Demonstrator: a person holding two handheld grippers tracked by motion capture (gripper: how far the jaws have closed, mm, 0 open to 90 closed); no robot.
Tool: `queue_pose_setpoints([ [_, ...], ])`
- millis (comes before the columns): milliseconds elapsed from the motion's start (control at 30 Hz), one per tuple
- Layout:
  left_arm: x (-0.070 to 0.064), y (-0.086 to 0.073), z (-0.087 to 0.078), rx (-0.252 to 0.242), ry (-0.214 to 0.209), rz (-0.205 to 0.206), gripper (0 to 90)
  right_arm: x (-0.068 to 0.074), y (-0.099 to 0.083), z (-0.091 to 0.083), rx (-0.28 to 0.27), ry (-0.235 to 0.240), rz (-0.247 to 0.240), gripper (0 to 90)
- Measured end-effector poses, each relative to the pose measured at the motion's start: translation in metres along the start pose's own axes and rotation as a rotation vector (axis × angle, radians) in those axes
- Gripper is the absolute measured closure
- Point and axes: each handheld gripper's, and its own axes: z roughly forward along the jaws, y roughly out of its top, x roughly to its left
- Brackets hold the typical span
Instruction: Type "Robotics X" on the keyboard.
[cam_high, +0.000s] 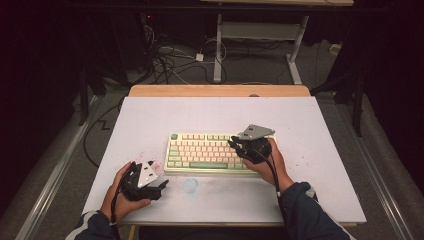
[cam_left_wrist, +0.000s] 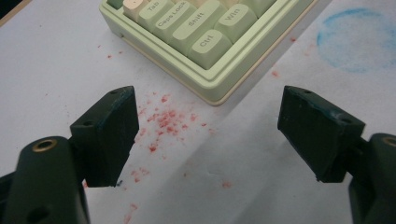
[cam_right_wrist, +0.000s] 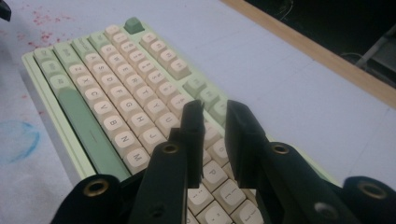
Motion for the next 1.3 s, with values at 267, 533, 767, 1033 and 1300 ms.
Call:
queue_pose_setpoints([
  [267, 0.001, 0.0, 0.0, 0.01, 0.0, 0.004, 19.3, 0.003, 0.003, -0.015, -0.059, -0.022, -0.026, 52.0],
  [533, 0.001, 0.0, 0.0, 0.01, 0.002, 0.005, 19.3, 0.004, 0.002, -0.032, -0.111, -0.078, -0.034, 32.8],
  [767, 0.001, 0.0, -0.001, 0.01, 0.003, 0.009, 19.3, 0.001, -0.007, -0.054, -0.154, -0.131, -0.016, 26.4],
  [1033, 0.001, 0.0, 0.0, 0.013, 0.005, 0.012, 19.2, -0.002, -0.023, -0.07, -0.162, -0.175, -0.022, 25.4],
  [1300, 0.001, 0.001, 0.0, 0.01, 0.009, 0.013, 19.3, -0.005, -0.041, -0.084, -0.168, -0.207, -0.016, 26.4],
])
